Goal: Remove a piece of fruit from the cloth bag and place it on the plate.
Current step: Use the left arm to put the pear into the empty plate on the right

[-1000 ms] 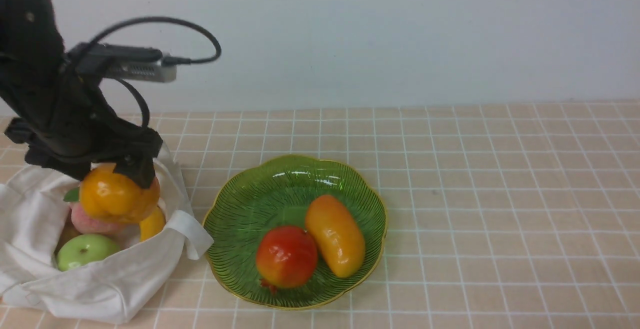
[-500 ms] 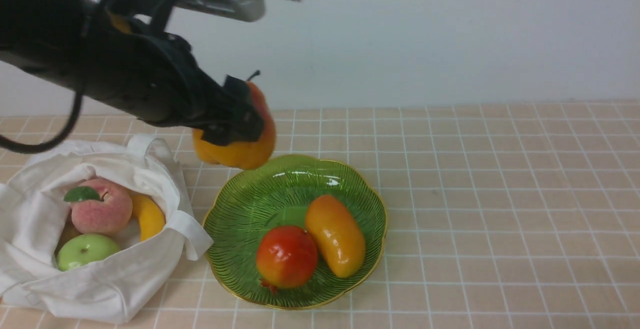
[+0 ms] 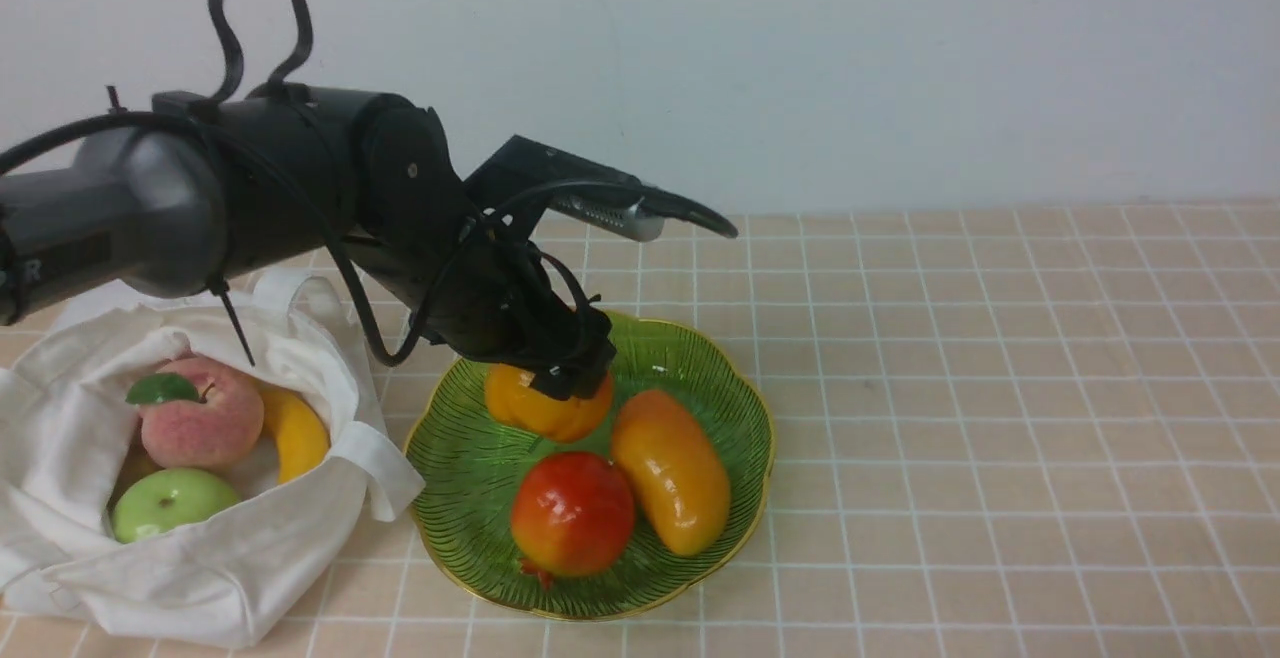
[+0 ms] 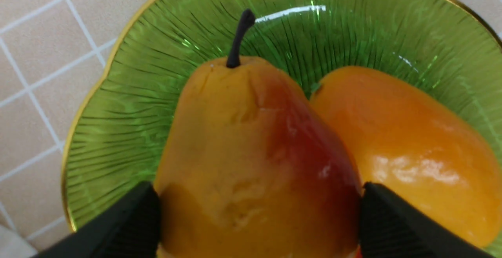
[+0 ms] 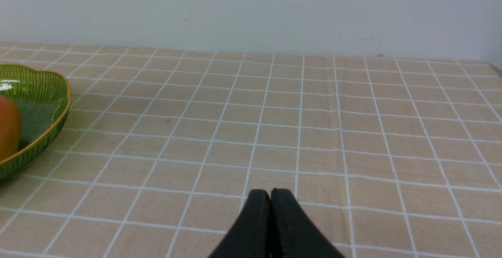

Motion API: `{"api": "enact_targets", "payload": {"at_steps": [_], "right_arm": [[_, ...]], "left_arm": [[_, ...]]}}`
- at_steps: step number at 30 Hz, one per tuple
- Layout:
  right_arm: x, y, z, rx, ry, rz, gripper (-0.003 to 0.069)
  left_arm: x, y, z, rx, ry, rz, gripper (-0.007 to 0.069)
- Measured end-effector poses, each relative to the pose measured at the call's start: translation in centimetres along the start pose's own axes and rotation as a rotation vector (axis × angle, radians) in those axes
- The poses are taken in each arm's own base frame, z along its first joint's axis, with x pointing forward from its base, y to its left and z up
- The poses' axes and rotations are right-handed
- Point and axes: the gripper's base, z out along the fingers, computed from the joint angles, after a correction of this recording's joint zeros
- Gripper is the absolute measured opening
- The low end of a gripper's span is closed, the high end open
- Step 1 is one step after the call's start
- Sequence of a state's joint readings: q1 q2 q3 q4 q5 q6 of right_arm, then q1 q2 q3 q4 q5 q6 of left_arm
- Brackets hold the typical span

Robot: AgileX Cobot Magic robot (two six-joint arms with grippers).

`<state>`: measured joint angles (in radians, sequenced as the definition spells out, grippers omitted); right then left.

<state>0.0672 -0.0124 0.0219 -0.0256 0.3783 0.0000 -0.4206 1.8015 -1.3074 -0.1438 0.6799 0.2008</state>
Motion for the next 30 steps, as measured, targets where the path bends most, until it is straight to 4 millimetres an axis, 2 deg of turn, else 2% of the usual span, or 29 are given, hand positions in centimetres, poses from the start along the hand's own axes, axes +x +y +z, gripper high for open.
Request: {"api": "enact_targets", "payload": {"at_steps": [5,8,12,14,17,21,25,27,30], "right_arm": [[0.0,0.0,0.0,0.000,0.000,0.000,-0.0015],[0.0,0.0,0.0,0.000,0.000,0.000,-0.0015],[0.0,0.0,0.0,0.000,0.000,0.000,-0.0015],[0.0,0.0,0.0,0.000,0.000,0.000,-0.0015],[0.0,0.0,0.0,0.000,0.000,0.000,-0.0015],[0.0,0.0,0.0,0.000,0.000,0.000,-0.0015],[0.0,0.0,0.0,0.000,0.000,0.000,-0.0015],[0.0,0.0,0.0,0.000,0.000,0.000,-0.0015],[0.0,0.0,0.0,0.000,0.000,0.000,-0.0015]], "left_arm": [[-0.1,0.0,-0.2,-0.001,-0.007,0.000,0.0632],[-0.1,-0.1,-1.0,0.001,-0.012,0.002,0.0612],[-0.4,-0.3,-3.4,-0.002,-0.059,0.007,0.0564],[-0.6,-0.4,-4.9,-0.006,-0.097,0.011,0.0564],[-0.6,-0.5,-5.9,-0.007,-0.115,0.013,0.0564],[-0.4,-0.6,-5.9,-0.002,-0.094,0.013,0.0564],[-0.3,-0.5,-5.1,0.000,-0.072,0.011,0.0580],[-0.2,-0.4,-3.8,0.003,-0.042,0.001,0.0643],[0.0,-0.4,-2.5,0.015,-0.005,-0.042,0.0680]]}}
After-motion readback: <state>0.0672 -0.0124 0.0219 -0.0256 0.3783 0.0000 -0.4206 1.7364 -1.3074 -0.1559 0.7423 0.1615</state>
